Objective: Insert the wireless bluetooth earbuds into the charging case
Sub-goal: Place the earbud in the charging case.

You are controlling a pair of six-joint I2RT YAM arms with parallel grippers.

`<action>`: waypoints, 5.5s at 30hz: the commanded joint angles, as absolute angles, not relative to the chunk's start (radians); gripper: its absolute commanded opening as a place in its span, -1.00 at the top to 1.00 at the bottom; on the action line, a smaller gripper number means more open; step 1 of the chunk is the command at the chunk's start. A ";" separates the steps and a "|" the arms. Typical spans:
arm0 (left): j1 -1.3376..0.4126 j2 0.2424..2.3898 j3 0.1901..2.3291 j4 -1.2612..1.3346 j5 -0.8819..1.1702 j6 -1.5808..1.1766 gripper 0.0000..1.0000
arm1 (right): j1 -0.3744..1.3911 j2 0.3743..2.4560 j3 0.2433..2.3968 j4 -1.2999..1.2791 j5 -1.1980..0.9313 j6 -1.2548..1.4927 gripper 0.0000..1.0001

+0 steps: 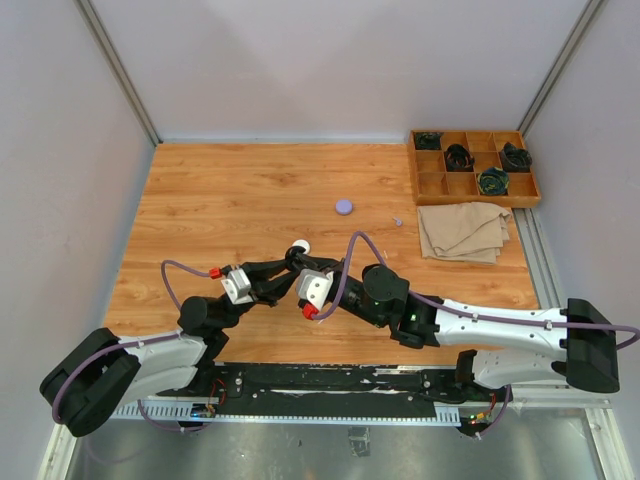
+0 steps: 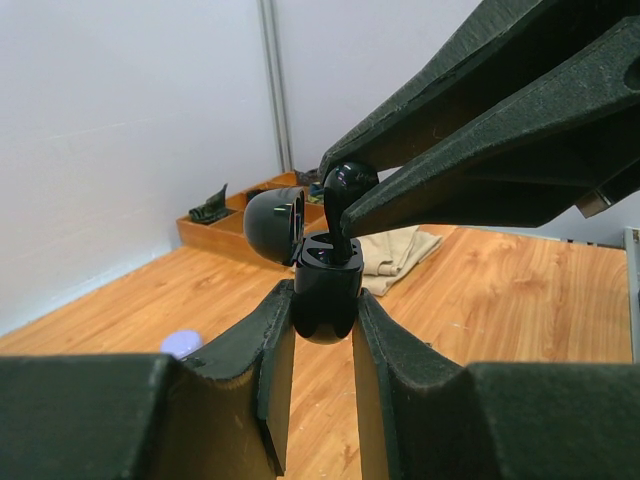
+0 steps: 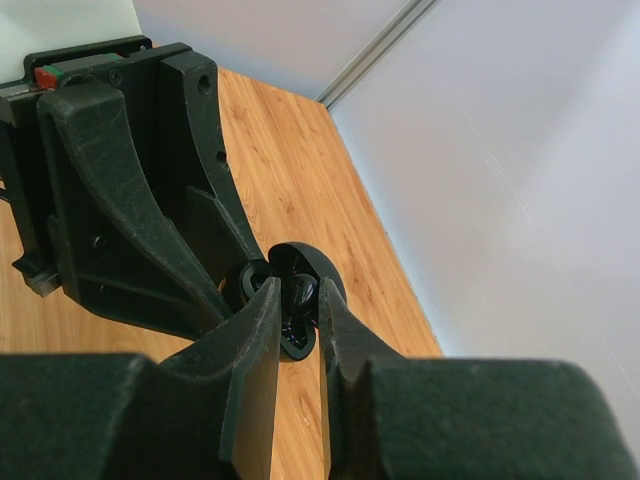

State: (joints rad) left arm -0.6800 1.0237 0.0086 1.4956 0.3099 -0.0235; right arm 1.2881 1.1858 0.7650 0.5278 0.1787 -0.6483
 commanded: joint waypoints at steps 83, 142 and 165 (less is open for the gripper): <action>-0.676 1.037 -0.059 1.513 0.234 -0.040 0.99 | 1.299 1.194 0.796 0.478 0.320 -0.283 0.10; -0.676 1.064 -0.045 1.525 0.321 -0.051 0.99 | 1.071 1.119 0.859 0.244 -0.059 -0.199 -0.11; -0.676 1.068 -0.043 1.525 0.314 -0.052 0.99 | 1.071 1.140 0.896 0.186 -0.268 -0.186 0.21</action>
State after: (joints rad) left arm -0.6800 1.0706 0.0082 1.4841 0.3119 -0.0528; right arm 1.0893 1.1351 0.8555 0.1982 -0.2325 -0.2050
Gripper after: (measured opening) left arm 0.302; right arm 0.411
